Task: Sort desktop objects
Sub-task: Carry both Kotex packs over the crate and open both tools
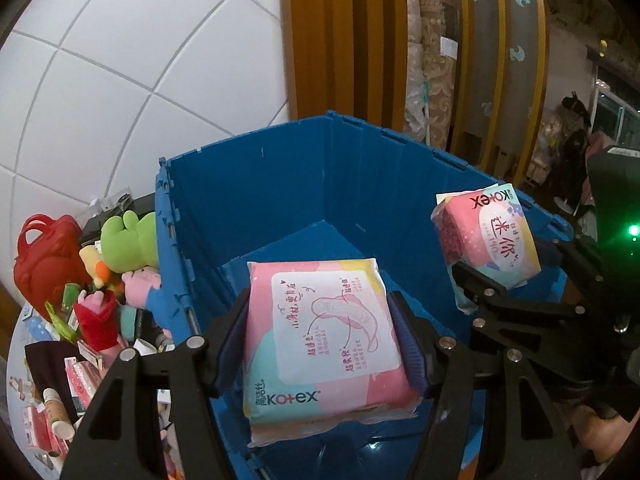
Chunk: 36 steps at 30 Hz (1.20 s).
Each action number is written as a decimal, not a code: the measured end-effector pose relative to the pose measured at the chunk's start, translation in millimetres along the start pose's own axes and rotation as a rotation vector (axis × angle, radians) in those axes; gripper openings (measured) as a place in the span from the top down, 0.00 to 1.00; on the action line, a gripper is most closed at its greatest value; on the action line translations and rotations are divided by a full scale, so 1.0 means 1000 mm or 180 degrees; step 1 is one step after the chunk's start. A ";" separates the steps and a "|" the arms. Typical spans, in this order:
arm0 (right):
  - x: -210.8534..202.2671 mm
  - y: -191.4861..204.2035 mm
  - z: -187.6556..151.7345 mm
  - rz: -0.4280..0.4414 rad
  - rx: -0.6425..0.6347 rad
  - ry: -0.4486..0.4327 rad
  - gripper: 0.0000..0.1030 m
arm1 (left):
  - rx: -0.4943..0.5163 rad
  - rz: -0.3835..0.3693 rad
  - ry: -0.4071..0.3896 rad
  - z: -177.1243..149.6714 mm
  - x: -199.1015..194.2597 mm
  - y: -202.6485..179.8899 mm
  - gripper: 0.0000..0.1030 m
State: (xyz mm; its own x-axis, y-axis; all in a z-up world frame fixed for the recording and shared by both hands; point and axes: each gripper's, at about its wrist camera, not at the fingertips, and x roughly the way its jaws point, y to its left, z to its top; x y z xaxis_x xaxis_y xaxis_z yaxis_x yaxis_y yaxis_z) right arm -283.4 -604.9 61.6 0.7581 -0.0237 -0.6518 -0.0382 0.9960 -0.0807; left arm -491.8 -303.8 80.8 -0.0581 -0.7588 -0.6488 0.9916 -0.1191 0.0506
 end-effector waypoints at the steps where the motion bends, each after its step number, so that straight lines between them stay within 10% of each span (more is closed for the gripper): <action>1: 0.003 -0.002 0.000 -0.0014 -0.0007 0.0012 0.35 | 0.0008 0.0012 0.0024 0.001 0.001 -0.002 0.36; 23: -0.031 0.009 0.017 -0.0172 -0.0102 -0.0365 0.00 | -0.0175 0.0273 -0.0414 -0.009 -0.048 0.027 0.22; 36: -0.088 0.117 0.025 0.0722 -0.0135 -0.0790 0.00 | -0.0733 0.0975 -0.0249 -0.109 -0.099 0.180 0.20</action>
State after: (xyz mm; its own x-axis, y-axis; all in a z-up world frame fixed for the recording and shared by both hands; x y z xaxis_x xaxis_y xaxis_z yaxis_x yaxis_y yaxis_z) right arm -338.2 -484.5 128.8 0.8623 0.2250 -0.4537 -0.2472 0.9689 0.0106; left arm -294.5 -180.4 71.4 0.2448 -0.7846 -0.5696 0.9639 0.2605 0.0554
